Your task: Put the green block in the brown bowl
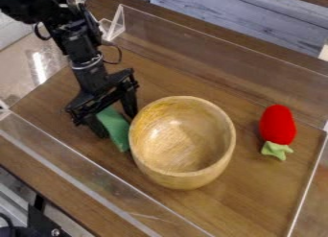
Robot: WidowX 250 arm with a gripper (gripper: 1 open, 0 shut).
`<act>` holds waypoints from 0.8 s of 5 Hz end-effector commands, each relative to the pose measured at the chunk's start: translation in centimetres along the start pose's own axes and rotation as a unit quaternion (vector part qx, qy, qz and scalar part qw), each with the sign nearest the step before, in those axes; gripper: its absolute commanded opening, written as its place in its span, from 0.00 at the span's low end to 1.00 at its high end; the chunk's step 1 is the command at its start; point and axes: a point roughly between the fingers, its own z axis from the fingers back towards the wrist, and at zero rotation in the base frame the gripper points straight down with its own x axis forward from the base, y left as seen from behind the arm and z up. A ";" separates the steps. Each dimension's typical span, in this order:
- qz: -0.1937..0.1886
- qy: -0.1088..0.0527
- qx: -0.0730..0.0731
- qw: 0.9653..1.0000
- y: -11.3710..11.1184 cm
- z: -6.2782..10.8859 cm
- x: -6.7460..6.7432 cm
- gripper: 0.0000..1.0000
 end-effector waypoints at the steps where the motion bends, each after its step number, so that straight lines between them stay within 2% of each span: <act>1: 0.032 -0.018 -0.006 0.999 -0.1 0.7 1.4 1.00; 2: 0.034 -0.021 -0.001 0.999 0.1 0.8 1.9 1.00; 3: 0.006 -0.026 0.003 1.000 -0.2 1.4 1.6 0.00; 4: -0.031 -0.039 0.002 0.999 -0.7 3.1 0.5 0.00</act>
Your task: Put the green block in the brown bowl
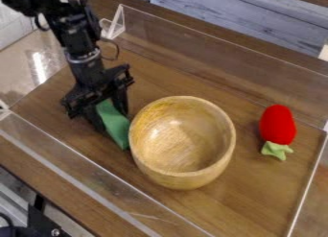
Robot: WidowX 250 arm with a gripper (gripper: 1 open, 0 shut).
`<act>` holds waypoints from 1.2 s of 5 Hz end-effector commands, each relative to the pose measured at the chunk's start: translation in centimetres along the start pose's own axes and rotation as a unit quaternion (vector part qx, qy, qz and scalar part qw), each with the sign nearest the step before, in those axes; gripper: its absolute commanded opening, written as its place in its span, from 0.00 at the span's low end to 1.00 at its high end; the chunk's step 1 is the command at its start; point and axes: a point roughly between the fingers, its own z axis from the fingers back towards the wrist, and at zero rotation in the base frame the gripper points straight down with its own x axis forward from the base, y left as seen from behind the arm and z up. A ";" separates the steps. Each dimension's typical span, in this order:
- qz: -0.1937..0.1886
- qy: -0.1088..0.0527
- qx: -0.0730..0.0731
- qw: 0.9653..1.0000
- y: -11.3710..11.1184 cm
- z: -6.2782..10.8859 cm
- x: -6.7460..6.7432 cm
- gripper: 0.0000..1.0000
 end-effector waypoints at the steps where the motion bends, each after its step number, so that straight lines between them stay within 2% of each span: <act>1: 0.008 -0.046 -0.029 0.999 -1.8 4.7 -0.7 0.00; 2: 0.014 -0.069 -0.041 0.997 -3.4 8.1 -2.9 0.00; 3: -0.034 -0.067 -0.048 0.996 -5.2 8.2 -7.2 0.00; 4: -0.074 -0.059 -0.049 0.994 -5.9 7.5 -11.1 0.00; 5: -0.084 -0.056 -0.046 0.994 -6.2 5.8 -15.4 0.00; 6: -0.080 -0.063 -0.047 0.994 -5.5 4.1 -18.4 0.00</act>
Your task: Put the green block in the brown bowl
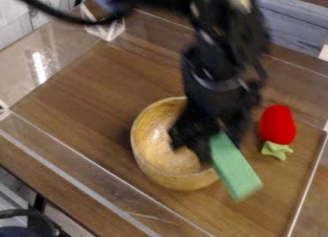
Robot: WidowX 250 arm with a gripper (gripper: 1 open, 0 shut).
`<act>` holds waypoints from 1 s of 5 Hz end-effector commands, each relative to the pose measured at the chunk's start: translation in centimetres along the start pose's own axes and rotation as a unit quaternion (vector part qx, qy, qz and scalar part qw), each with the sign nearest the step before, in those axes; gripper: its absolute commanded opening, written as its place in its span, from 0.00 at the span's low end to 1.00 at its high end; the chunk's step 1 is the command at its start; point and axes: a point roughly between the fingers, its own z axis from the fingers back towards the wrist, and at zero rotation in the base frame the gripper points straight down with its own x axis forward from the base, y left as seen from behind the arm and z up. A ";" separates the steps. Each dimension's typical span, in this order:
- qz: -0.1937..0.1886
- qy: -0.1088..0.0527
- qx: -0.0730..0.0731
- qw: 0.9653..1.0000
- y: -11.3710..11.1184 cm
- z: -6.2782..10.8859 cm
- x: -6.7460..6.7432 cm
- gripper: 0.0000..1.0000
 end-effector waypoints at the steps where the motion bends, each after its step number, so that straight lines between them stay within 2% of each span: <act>1: -0.061 -0.011 -0.049 0.997 -0.8 0.8 2.2 0.00; 2: -0.124 -0.023 -0.066 0.990 -1.0 1.1 3.7 0.00; 3: -0.176 -0.057 -0.066 0.980 -0.6 0.8 5.1 0.00; 4: -0.221 -0.084 -0.061 0.970 -0.7 0.5 5.1 0.00; 5: -0.254 -0.112 -0.046 0.960 -0.7 0.2 4.6 0.00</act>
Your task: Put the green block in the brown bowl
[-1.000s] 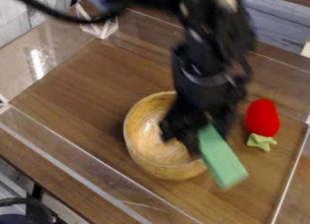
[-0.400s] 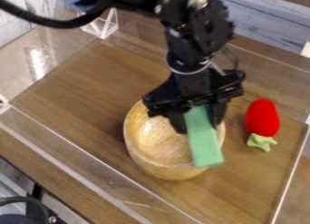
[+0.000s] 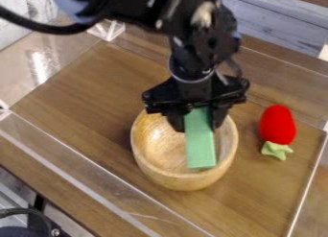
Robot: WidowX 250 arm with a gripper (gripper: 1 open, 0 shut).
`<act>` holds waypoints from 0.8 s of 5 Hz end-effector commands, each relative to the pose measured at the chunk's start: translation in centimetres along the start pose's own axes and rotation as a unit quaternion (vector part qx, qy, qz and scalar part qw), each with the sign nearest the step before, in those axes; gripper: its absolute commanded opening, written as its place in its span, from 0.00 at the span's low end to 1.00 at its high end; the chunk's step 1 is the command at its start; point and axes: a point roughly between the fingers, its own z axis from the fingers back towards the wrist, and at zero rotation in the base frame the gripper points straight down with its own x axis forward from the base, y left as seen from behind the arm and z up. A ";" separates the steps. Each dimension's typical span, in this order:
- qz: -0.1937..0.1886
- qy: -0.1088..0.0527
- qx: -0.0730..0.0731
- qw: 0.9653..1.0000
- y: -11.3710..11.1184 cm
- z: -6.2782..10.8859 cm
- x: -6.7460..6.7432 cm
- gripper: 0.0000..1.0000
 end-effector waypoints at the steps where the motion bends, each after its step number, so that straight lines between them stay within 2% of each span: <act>1: -0.024 -0.018 0.008 1.000 -1.4 1.9 -0.9 0.00; 2: -0.016 -0.016 0.020 1.000 -2.3 3.0 -1.8 0.00; 3: 0.016 -0.008 0.030 0.999 -1.3 2.8 -0.8 0.00; 4: 0.048 -0.007 0.040 0.998 -0.2 2.9 0.3 0.00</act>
